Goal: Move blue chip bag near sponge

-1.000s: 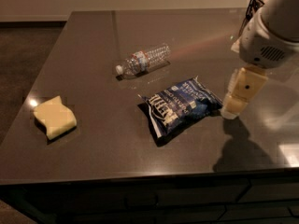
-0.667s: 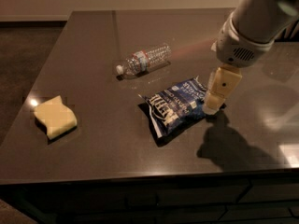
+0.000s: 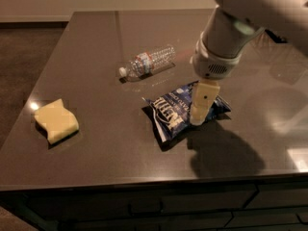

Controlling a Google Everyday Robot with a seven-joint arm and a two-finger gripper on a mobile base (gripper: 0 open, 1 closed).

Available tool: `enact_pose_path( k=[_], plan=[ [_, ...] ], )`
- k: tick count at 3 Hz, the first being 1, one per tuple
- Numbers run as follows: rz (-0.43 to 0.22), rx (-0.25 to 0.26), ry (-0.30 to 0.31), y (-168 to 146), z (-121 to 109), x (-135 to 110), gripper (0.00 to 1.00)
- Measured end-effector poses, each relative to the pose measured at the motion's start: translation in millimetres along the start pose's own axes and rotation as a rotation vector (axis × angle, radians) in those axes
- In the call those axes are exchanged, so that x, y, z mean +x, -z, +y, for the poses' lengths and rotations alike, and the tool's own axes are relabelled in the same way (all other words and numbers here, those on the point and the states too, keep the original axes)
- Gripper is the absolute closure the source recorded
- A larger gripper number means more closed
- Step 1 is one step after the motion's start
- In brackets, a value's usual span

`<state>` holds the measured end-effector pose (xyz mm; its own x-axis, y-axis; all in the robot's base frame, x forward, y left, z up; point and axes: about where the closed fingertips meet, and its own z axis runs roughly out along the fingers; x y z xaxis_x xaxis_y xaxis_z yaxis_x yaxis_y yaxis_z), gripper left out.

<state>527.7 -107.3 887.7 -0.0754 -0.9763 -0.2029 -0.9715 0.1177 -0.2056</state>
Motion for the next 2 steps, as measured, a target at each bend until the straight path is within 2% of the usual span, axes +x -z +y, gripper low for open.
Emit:
enact_pose_path(
  k=[1, 2],
  plan=[
    [0.019, -0.043, 0.053, -18.3, 6.4, -4.7, 0.0],
    [0.023, -0.071, 0.088, -27.9, 10.5, -9.6, 0.16]
  ],
)
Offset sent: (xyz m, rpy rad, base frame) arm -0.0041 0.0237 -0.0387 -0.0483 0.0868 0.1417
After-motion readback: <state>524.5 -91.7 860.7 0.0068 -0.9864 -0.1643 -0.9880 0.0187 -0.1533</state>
